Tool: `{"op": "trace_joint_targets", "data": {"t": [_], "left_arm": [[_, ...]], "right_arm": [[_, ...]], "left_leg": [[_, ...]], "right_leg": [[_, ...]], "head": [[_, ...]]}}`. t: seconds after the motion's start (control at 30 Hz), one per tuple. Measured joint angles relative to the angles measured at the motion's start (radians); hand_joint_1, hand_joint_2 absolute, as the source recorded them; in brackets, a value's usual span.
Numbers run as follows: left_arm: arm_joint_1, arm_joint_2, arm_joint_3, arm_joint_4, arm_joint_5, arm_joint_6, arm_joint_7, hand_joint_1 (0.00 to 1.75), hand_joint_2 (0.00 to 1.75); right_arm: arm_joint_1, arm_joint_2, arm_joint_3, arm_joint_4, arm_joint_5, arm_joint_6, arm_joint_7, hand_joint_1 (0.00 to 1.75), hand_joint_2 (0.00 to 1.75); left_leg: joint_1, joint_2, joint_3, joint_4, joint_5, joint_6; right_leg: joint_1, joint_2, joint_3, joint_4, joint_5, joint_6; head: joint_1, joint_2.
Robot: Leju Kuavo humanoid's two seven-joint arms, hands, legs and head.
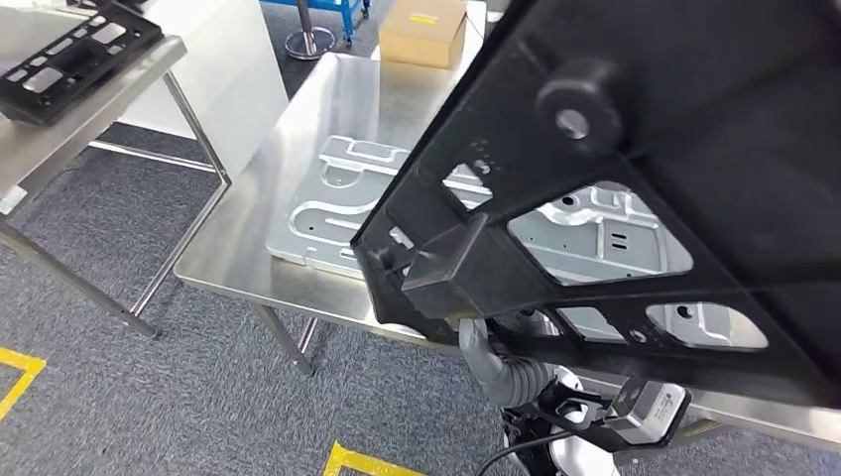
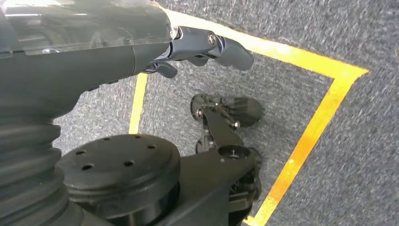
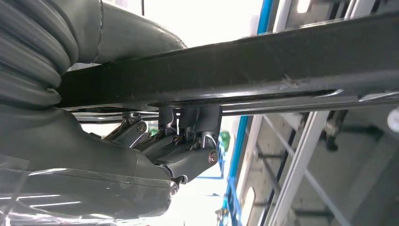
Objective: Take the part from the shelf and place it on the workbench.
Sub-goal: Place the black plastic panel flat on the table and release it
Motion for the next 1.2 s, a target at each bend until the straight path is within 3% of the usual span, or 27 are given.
{"op": "trace_joint_targets", "data": {"t": [0.07,0.13,0.23,0.27,0.3,0.37,0.43,0.5,0.53,0.57,0.63,0.7,0.73,0.77,0.8,0.83,0.93,1.0,1.07,1.13,1.2], "left_arm": [[-0.001,0.000,0.000,0.000,-0.001,-0.002,0.000,0.00,1.75],[-0.002,0.000,0.000,0.000,-0.003,-0.003,0.000,0.00,1.75],[0.000,0.000,0.000,0.000,-0.004,-0.006,0.000,0.00,1.75],[0.002,0.000,0.000,0.000,-0.006,-0.007,0.000,0.00,1.75],[0.004,0.000,0.000,0.000,-0.008,-0.008,0.000,0.00,1.75],[0.005,0.000,0.000,0.000,-0.012,-0.009,0.000,0.00,1.75],[0.004,0.000,0.000,0.000,-0.017,-0.010,0.002,0.00,1.75],[0.003,-0.001,0.000,0.000,-0.019,-0.011,0.003,0.00,1.75],[0.002,-0.002,0.000,0.000,-0.020,-0.011,0.004,0.00,1.75],[0.001,-0.004,0.000,0.000,-0.020,-0.012,0.004,0.00,1.75],[0.001,-0.008,0.000,0.000,-0.021,-0.012,0.004,0.00,1.75],[0.002,-0.011,0.000,0.000,-0.021,-0.013,0.004,0.00,1.75],[0.004,-0.012,0.000,0.000,-0.022,-0.014,0.005,0.00,1.75],[0.005,-0.014,0.000,0.000,-0.023,-0.015,0.006,0.00,1.75],[0.006,-0.015,0.000,0.000,-0.025,-0.015,0.007,0.00,1.75],[0.005,-0.017,0.000,0.000,-0.026,-0.015,0.008,0.00,1.75],[0.004,-0.024,0.001,0.000,-0.022,-0.014,0.016,0.00,1.75],[0.003,-0.028,0.001,0.000,-0.017,-0.013,0.019,0.00,1.75],[0.001,-0.031,0.001,0.000,-0.015,-0.012,0.020,0.00,1.75],[-0.001,-0.034,0.003,0.000,-0.012,-0.012,0.020,0.00,1.75],[0.000,-0.037,0.007,0.000,-0.010,-0.015,0.019,0.00,1.75]], "right_arm": [[0.006,0.000,-0.001,-0.001,0.008,-0.002,-0.001,1.75,1.75],[0.008,0.000,-0.001,-0.001,0.016,-0.008,-0.004,1.75,1.75],[0.012,0.000,-0.001,0.000,0.044,-0.036,-0.008,1.75,1.75],[0.014,0.000,-0.002,0.001,0.057,-0.049,-0.008,1.75,1.75],[0.016,0.000,-0.002,0.002,0.070,-0.062,-0.008,1.75,1.75],[0.018,0.000,-0.003,0.003,0.095,-0.088,-0.008,1.75,1.75],[0.019,-0.001,-0.003,0.004,0.117,-0.113,-0.007,1.75,1.75],[0.023,-0.002,-0.004,0.004,0.135,-0.135,-0.001,1.75,1.75],[0.025,-0.002,-0.004,0.004,0.142,-0.143,0.003,1.75,1.75],[0.028,-0.003,-0.006,0.003,0.147,-0.149,0.006,1.75,1.75],[0.030,-0.004,-0.009,0.001,0.156,-0.160,0.008,1.75,1.75],[0.030,-0.006,-0.011,0.001,0.171,-0.177,0.016,1.75,1.75],[0.031,-0.007,-0.012,0.002,0.181,-0.190,0.022,1.75,1.75],[0.032,-0.009,-0.015,0.005,0.193,-0.204,0.028,1.75,1.75],[0.034,-0.012,-0.019,0.009,0.206,-0.220,0.034,1.75,1.75],[0.035,-0.015,-0.024,0.013,0.222,-0.236,0.039,1.75,1.75],[0.034,-0.021,-0.040,0.024,0.281,-0.278,0.054,1.75,1.75],[0.033,-0.024,-0.050,0.031,0.309,-0.292,0.061,1.75,1.75],[0.033,-0.027,-0.058,0.037,0.332,-0.305,0.069,1.75,1.75],[0.028,-0.028,-0.065,0.044,0.387,-0.335,0.090,1.75,1.75],[0.019,-0.029,-0.076,0.058,0.486,-0.389,0.120,1.75,1.75]], "left_leg": [[0.002,0.007,0.004,0.003,-0.007,-0.011],[0.006,-0.014,-0.016,0.052,-0.041,-0.021],[0.008,-0.046,-0.108,0.238,-0.125,-0.028],[0.008,-0.048,-0.129,0.275,-0.131,-0.028],[0.008,-0.049,-0.134,0.276,-0.117,-0.027],[0.008,-0.062,-0.092,0.174,-0.046,-0.018],[0.007,-0.099,-0.041,0.054,0.001,-0.004],[0.003,-0.116,-0.022,0.010,0.005,0.004],[0.003,-0.108,-0.020,0.005,0.006,0.007],[0.004,-0.100,-0.016,-0.001,0.010,0.011],[0.009,-0.081,-0.008,-0.015,0.019,0.019],[0.009,-0.061,-0.005,-0.018,0.020,0.025],[0.008,-0.049,-0.005,-0.017,0.018,0.027],[0.007,-0.039,-0.004,-0.016,0.015,0.027],[0.007,-0.028,-0.003,-0.015,0.013,0.026],[0.007,-0.019,-0.001,-0.014,0.009,0.025],[0.003,0.005,0.011,-0.012,-0.003,0.015],[-0.002,0.018,0.016,-0.011,-0.010,0.004],[-0.002,0.026,0.019,-0.009,-0.017,-0.007],[0.002,-0.001,0.008,0.027,-0.046,-0.018],[0.006,-0.040,-0.044,0.143,-0.108,-0.024]], "right_leg": [[-0.002,0.018,0.000,-0.004,0.003,-0.011],[-0.008,0.033,0.002,-0.009,0.006,-0.021],[-0.009,0.057,0.002,-0.009,0.006,-0.028],[-0.008,0.066,0.002,-0.008,0.006,-0.028],[-0.007,0.077,0.003,-0.007,0.005,-0.028],[-0.006,0.099,0.003,-0.004,0.005,-0.028],[-0.006,0.119,0.001,-0.001,0.003,-0.022],[-0.009,0.135,-0.004,0.000,0.003,-0.009],[-0.011,0.143,-0.006,-0.002,0.005,-0.002],[-0.012,0.141,-0.006,-0.001,0.005,0.004],[-0.010,0.107,-0.023,0.036,-0.020,0.016],[-0.012,0.063,-0.076,0.144,-0.078,0.026],[-0.014,0.054,-0.109,0.206,-0.103,0.029],[-0.016,0.050,-0.132,0.248,-0.112,0.032],[-0.018,0.046,-0.139,0.256,-0.102,0.034],[-0.019,0.042,-0.126,0.224,-0.076,0.034],[-0.011,0.001,-0.031,0.037,0.006,0.021],[-0.003,-0.008,-0.011,-0.006,0.012,0.008],[-0.004,0.011,-0.012,-0.008,0.014,-0.002],[-0.011,0.028,-0.009,-0.014,0.016,-0.012],[-0.014,0.045,-0.007,-0.015,0.016,-0.019]], "head": [[0.000,0.000],[-0.001,0.000],[-0.002,0.000],[-0.002,0.000],[-0.002,0.000],[-0.002,0.000],[-0.002,0.000],[-0.002,0.000],[-0.002,0.000],[-0.002,0.000],[0.002,0.000],[0.007,0.000],[0.008,0.000],[0.008,0.000],[0.008,0.000],[0.008,0.000],[0.008,0.000],[0.007,0.000],[0.007,0.000],[0.007,0.000],[0.006,0.000]]}}
